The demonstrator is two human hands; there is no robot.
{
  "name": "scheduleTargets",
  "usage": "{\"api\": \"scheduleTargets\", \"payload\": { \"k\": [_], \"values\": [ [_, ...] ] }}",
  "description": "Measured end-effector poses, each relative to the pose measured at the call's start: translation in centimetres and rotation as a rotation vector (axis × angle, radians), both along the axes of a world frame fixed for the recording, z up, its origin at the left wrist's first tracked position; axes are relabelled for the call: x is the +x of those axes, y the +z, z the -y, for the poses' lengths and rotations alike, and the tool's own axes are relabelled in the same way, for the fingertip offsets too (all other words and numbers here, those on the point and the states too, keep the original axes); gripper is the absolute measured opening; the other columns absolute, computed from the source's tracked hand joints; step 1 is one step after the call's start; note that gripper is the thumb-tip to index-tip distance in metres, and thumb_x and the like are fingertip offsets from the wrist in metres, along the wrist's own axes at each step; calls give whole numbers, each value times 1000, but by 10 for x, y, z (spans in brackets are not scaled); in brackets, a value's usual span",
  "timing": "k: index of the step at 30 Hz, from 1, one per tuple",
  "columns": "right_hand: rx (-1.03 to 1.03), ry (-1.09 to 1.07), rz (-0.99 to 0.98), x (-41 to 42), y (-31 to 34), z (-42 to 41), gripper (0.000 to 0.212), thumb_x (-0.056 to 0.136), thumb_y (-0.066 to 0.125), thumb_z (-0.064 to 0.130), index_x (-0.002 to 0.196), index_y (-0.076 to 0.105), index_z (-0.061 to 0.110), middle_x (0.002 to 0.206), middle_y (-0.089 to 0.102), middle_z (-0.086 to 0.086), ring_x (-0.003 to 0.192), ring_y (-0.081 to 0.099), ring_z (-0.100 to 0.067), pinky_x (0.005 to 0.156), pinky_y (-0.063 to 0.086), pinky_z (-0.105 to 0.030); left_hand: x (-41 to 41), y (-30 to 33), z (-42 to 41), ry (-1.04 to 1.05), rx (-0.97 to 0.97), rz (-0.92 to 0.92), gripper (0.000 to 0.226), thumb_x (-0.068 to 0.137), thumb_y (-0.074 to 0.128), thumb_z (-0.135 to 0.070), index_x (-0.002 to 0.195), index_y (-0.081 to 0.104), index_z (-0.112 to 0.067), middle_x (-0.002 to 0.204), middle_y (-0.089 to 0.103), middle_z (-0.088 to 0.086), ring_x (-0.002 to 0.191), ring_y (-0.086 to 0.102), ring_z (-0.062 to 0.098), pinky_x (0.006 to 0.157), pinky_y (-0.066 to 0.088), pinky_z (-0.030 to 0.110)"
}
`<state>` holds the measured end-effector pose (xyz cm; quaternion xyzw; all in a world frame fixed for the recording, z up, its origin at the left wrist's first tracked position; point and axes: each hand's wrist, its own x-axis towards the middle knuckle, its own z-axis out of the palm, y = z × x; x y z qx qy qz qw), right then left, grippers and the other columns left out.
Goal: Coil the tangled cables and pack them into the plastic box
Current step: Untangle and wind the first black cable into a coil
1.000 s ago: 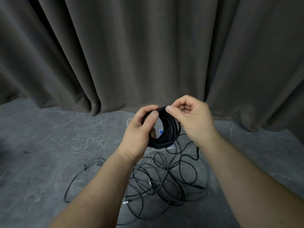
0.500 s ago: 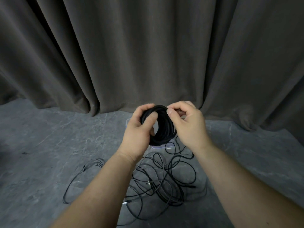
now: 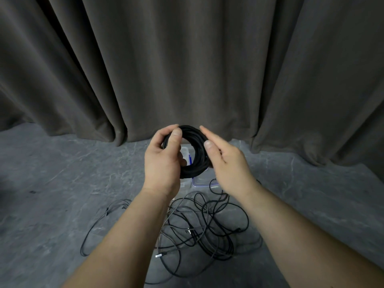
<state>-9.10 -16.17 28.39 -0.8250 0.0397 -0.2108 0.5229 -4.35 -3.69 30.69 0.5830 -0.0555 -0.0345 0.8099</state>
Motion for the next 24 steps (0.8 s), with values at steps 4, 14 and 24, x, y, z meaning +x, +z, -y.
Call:
{"api": "scheduleTargets", "payload": {
  "k": [4,14,24],
  "values": [
    [83,-120,87,3,3,-1,24,97,52,29,114,69,28,101,71,15,96,64,1,88,51,-24,0,3,-1,-32,6,33,14,95,58,-31,91,66,-20,54,39,-9,47,30,9,44,33,21],
    [377,-129,153,11,10,9,19,82,67,24,64,63,21,60,60,-8,58,51,-16,58,44,-31,-2,2,-2,-73,12,33,18,98,54,-27,93,68,-16,57,35,-2,49,29,11,44,33,20],
    [68,-71,-86,5,-7,22,21,91,56,15,83,48,33,72,61,-3,65,56,-28,69,50,-42,12,5,-9,248,-82,-165,17,96,57,-29,86,66,-20,55,39,-4,40,30,9,43,26,19]
  ]
}}
